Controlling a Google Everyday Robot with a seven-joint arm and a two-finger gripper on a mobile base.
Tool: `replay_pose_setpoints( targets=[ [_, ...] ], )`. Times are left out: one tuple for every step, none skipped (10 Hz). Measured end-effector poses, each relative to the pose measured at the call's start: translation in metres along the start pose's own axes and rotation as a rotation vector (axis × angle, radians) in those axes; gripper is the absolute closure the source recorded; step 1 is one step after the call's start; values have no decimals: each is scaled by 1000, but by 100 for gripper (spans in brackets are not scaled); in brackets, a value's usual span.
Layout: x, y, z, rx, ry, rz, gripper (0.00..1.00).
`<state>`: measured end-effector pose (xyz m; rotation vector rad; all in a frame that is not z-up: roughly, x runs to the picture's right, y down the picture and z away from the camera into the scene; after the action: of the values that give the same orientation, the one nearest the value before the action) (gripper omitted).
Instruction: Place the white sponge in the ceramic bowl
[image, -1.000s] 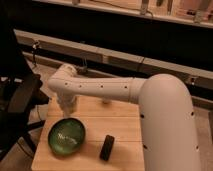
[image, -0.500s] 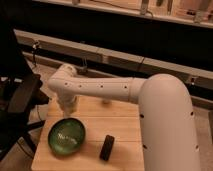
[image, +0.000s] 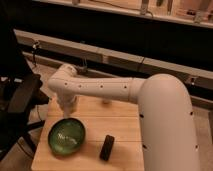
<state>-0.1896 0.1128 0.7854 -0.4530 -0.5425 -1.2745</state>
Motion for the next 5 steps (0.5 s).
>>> replay_pose_setpoints(
  targets=[
    [0,0,0,0,0,-3,99],
    [0,0,0,-1,0,-4,99],
    [-1,0,1,-6,-6,-12,99],
    [-5,-6,5,-9,-20,-26,99],
    [-10,-12,9,-11,-29,-32,99]
  ],
)
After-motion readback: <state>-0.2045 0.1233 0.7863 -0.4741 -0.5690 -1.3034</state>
